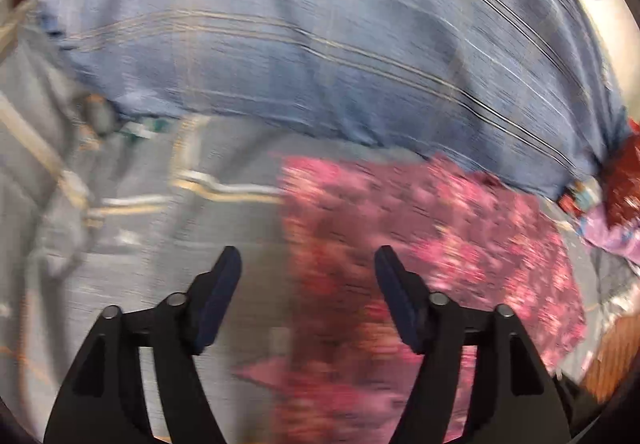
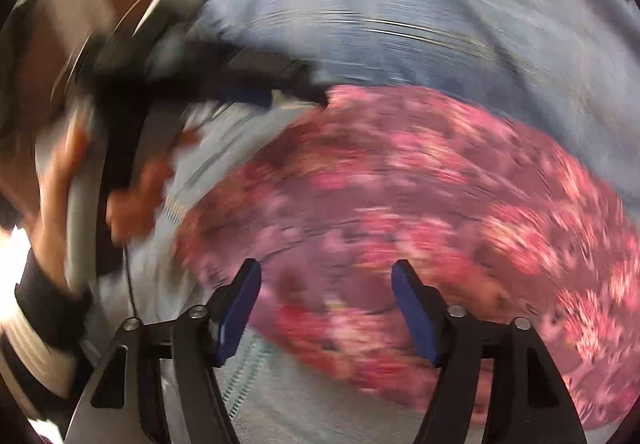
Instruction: Fold small clothes
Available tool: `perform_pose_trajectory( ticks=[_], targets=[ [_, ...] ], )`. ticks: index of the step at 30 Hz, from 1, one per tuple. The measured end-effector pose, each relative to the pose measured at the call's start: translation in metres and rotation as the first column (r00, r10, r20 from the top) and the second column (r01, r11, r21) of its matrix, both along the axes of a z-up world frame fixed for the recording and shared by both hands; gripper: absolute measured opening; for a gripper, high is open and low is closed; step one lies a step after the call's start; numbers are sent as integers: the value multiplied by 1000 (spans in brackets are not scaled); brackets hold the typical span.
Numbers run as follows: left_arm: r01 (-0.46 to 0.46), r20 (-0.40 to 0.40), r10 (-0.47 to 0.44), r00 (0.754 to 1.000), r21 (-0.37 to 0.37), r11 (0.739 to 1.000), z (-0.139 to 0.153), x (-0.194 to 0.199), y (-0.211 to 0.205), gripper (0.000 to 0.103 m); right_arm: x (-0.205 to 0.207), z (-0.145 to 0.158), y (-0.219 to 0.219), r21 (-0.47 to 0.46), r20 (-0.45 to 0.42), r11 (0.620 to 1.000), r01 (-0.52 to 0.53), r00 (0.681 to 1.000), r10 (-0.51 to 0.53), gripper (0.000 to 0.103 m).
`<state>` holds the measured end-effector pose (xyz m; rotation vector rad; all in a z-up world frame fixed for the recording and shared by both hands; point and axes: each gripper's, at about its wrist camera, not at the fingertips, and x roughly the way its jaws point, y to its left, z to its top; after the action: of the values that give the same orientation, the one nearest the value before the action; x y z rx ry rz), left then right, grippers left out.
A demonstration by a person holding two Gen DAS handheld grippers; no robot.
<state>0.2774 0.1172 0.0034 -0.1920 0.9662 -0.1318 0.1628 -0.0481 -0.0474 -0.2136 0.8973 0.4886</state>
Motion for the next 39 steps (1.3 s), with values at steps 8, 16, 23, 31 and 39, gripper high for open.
perform_pose_trajectory(
  ticks=[8,16,23,31,39],
  targets=[
    [-186,-59,179,982,-169,968,-8,-3,94,71,-26,-28,85,-225,121,960,-166,973,197,74],
    [-188,-85,174,981,-214,958,-16,-1,93,71,-8,-45,100,-275,204,951,-140,958,200,59],
    [-157,-115,136,984,-200,967,-25,7,78,71,3,-21,62,-67,163,992,-107,980,117,14],
    [-73,-188,3,982,-367,927,-43,25,54,71,-6,12,5,239,115,970,-50,993,23,5],
    [-78,-250,-100,963,-616,784,-66,35,35,79,-4,18,-12,296,114,953,-60,993,27,4]
  ],
)
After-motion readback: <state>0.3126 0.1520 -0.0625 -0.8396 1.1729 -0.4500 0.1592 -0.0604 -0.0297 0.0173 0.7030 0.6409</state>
